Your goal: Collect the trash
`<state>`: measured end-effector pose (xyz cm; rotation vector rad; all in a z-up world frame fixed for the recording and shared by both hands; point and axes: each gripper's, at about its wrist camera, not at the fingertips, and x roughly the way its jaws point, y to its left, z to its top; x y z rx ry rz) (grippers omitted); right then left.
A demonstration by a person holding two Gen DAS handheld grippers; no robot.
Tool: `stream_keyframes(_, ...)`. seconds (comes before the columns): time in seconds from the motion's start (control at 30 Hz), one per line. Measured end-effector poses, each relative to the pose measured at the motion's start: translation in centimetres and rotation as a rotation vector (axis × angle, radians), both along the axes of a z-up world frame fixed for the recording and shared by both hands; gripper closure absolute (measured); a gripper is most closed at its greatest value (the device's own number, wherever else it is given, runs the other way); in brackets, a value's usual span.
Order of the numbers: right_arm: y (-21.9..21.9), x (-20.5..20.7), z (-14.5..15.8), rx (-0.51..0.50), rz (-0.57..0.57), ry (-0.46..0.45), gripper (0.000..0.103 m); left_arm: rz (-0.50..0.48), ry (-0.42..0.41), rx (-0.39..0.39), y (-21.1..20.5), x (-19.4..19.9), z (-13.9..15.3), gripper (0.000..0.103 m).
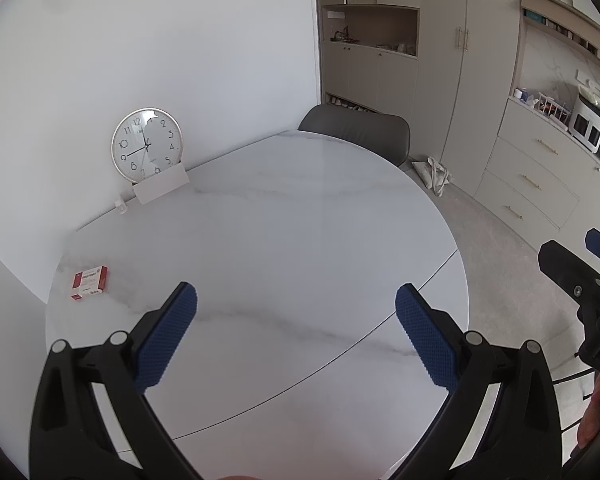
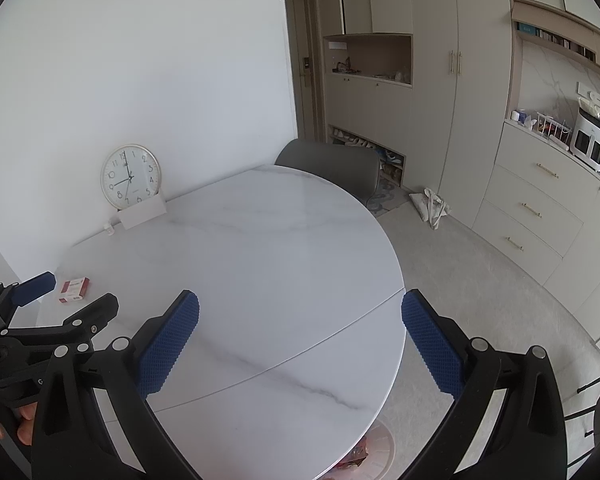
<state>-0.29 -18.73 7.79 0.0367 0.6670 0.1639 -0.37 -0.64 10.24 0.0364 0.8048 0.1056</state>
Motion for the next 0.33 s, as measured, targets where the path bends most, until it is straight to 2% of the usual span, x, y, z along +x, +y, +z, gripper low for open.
stream_keyframes(0.33, -0.10, -0.03, -0.27, -0.003, -0.001, 0.005, 0.002, 0.006, 0.014, -0.015, 0.25, 0.21, -0.02, 0.008)
